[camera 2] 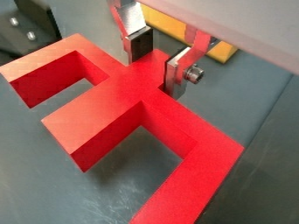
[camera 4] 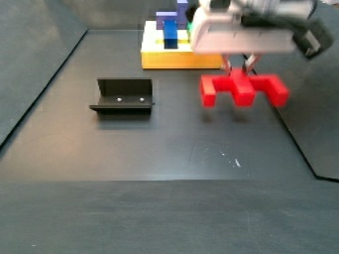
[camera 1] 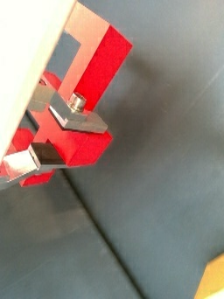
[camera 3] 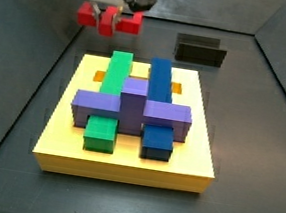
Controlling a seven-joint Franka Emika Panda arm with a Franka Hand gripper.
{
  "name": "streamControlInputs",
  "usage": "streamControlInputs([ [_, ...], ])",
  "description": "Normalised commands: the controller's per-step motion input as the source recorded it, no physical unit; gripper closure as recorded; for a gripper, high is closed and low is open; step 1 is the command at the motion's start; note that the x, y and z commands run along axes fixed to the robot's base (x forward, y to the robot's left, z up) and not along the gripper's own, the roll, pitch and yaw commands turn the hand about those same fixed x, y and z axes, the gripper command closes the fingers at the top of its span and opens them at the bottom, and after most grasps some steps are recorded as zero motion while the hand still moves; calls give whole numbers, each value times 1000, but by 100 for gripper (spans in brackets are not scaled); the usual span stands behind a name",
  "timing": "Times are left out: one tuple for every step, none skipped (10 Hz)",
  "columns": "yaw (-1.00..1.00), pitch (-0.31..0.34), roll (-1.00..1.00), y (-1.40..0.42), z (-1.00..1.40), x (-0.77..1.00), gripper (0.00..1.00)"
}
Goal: Pick up the red object. Move up. Place the red object on the fixture. Regrasp the red object. Move to above the board. Insert the red object.
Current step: Place the red object on the fixture.
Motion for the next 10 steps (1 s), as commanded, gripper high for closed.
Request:
streamControlInputs([
  [0,0,54,-17,0,0,100],
  [0,-11,0,-26,0,49,100],
  [-243,-114,-174,-29,-257,294,100],
  [-291,-23,-866,231,-189,649,100],
  [-223,0,-969,0,189,863,100],
  [-206,0,-991,0,326,871,100],
  [-197,0,-986,0,374,869,100],
  [-191,0,-971,0,386,866,100],
  [-126,0,-994,0,357,817,100],
  [-120,0,-1000,0,346,811,100],
])
